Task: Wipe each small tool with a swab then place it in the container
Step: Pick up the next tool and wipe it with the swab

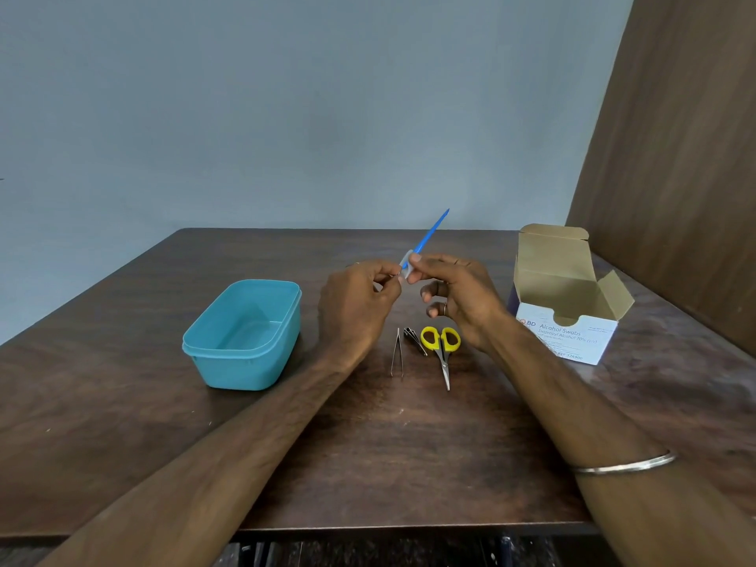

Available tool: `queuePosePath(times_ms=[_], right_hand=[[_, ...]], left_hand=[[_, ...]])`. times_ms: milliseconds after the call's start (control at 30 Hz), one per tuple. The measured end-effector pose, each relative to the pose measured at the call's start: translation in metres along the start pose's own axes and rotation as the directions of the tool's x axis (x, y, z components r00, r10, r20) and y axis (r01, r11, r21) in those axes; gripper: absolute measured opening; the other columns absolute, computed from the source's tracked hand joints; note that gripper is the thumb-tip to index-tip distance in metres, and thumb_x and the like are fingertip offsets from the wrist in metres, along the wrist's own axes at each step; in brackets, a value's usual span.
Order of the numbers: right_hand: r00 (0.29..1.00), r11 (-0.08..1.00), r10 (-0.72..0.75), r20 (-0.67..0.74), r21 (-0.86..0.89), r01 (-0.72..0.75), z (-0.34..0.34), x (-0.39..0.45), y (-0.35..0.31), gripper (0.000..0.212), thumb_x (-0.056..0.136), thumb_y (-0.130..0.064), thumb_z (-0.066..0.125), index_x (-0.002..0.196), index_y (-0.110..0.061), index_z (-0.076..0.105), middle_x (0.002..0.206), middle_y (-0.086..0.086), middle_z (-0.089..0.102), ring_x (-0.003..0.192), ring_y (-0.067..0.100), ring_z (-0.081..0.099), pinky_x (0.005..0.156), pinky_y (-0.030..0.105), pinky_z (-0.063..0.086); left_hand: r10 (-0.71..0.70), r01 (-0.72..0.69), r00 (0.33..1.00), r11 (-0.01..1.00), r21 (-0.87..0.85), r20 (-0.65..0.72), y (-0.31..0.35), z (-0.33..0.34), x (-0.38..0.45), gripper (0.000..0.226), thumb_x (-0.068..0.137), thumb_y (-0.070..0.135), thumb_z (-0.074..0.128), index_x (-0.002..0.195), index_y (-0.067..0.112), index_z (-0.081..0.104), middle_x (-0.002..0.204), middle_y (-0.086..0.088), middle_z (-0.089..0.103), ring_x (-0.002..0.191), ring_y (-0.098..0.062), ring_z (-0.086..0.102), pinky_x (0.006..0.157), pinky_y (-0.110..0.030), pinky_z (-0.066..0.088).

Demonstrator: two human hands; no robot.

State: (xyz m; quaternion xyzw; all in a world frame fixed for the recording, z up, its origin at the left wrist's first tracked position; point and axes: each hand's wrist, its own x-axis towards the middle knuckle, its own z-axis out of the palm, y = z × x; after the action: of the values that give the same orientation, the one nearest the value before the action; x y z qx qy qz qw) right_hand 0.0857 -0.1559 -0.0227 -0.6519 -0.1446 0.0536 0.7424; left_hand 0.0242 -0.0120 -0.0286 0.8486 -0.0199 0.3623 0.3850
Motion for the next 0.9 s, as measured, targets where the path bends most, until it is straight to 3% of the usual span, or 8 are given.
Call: queuePosePath(times_ms=[167, 400, 567, 733, 900], right_hand=[[1.0, 1.0, -0.016, -0.008, -0.016, 0.015, 0.001, 0.0, 0.0, 0.024, 0.086, -0.029, 0.076, 0.096, -0.007, 0.076, 0.084, 0.007, 0.072, 0.058, 0.015, 0.051, 0.05, 0.028, 0.042], [0.999, 0.996, -0.051, 0.016, -0.073, 0.052, 0.007, 0.0, 0.003, 0.016, 0.087, -0.025, 0.075, 0.085, -0.009, 0.076, 0.079, 0.007, 0.068, 0.055, 0.017, 0.049, 0.048, 0.028, 0.04], [0.997, 0.996, -0.07, 0.025, -0.055, 0.071, 0.008, 0.001, 0.005, 0.018, 0.088, -0.025, 0.073, 0.086, -0.007, 0.073, 0.071, 0.004, 0.059, 0.052, 0.015, 0.044, 0.048, 0.027, 0.04], [0.997, 0.998, -0.067, 0.042, -0.018, 0.068, 0.009, -0.002, 0.004, 0.033, 0.091, -0.028, 0.071, 0.098, 0.004, 0.069, 0.066, 0.0, 0.05, 0.05, 0.011, 0.04, 0.048, 0.028, 0.04], [0.995, 0.997, -0.074, 0.073, 0.03, 0.072, 0.013, -0.006, 0.0, 0.022, 0.092, -0.028, 0.07, 0.074, -0.015, 0.069, 0.065, -0.001, 0.047, 0.05, 0.012, 0.039, 0.048, 0.028, 0.039]], left_hand=[[-0.009, 0.009, 1.0, 1.0, 0.009, -0.002, 0.003, -0.001, -0.001, 0.016, 0.09, 0.025, 0.066, 0.102, 0.019, 0.075, 0.089, 0.006, 0.073, 0.072, -0.004, 0.062, 0.067, -0.027, 0.053], [0.002, -0.008, 0.998, 0.994, 0.107, 0.055, 0.003, 0.003, -0.001, 0.027, 0.093, 0.04, 0.057, 0.095, 0.019, 0.074, 0.08, 0.002, 0.072, 0.072, -0.014, 0.063, 0.069, -0.042, 0.054], [0.004, -0.016, 0.995, 0.994, 0.111, 0.105, 0.0, 0.005, 0.001, 0.023, 0.095, 0.031, 0.054, 0.088, 0.019, 0.073, 0.074, 0.001, 0.069, 0.07, -0.016, 0.062, 0.069, -0.045, 0.053], [-0.092, 0.096, 0.987, 0.995, -0.025, 0.135, 0.004, 0.002, 0.002, 0.023, 0.093, 0.024, 0.056, 0.08, 0.014, 0.073, 0.067, 0.001, 0.069, 0.065, -0.017, 0.066, 0.069, -0.047, 0.056], [-0.281, 0.353, 0.924, 0.887, -0.296, 0.258, 0.012, -0.005, 0.004, 0.02, 0.087, 0.015, 0.06, 0.072, 0.012, 0.072, 0.063, -0.007, 0.07, 0.055, -0.016, 0.061, 0.057, -0.032, 0.051]])
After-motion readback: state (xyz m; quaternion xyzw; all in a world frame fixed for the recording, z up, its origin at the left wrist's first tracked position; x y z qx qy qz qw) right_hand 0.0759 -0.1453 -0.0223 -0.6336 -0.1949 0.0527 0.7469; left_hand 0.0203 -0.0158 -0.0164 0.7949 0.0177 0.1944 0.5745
